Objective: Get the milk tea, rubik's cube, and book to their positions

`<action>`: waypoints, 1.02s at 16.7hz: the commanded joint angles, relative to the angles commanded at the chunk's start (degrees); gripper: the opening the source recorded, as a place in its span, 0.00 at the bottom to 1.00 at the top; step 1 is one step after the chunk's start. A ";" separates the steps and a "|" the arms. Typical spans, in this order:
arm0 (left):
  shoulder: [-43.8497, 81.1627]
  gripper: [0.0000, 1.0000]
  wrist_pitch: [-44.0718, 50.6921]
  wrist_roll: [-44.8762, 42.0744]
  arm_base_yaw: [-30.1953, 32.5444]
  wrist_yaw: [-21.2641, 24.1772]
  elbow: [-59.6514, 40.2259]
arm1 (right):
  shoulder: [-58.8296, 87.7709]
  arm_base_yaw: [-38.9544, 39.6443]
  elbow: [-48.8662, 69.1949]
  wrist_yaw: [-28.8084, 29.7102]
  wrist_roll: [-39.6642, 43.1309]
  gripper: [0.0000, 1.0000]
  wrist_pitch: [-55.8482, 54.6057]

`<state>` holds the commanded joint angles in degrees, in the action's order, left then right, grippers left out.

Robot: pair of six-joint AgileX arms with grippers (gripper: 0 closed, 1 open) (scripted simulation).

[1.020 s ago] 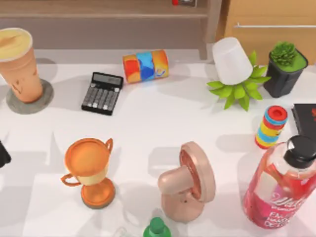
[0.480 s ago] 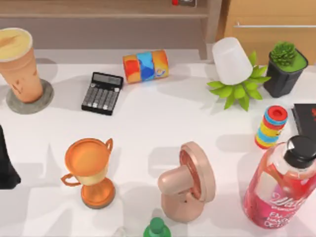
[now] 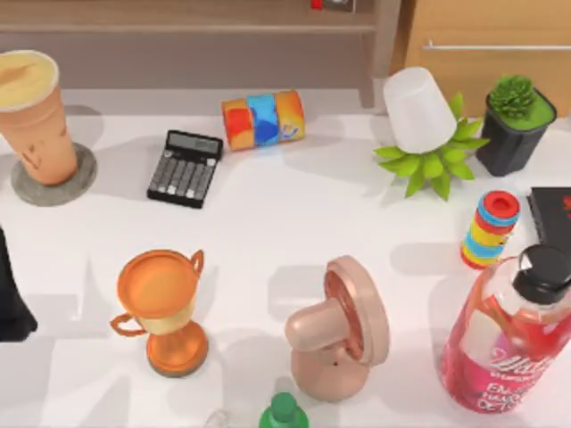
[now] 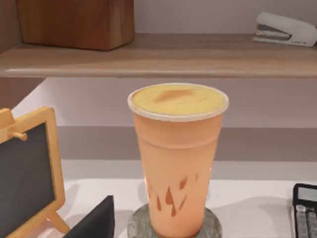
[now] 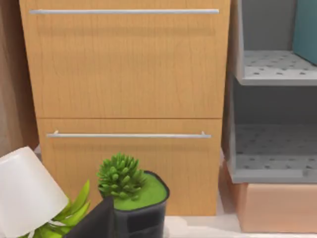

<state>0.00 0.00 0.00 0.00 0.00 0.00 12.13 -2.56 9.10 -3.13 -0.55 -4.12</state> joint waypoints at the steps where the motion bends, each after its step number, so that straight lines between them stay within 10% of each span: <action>1: 0.00 1.00 0.00 0.00 0.00 0.00 0.00 | 4.03 -0.76 2.99 -0.94 0.02 1.00 -1.27; 17: 0.00 1.00 0.00 0.00 0.00 0.00 0.00 | 87.05 -18.20 58.13 -16.03 0.73 1.00 -25.05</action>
<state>0.00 0.00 0.00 0.00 0.00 0.00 99.17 -20.76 67.22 -19.16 0.18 -29.16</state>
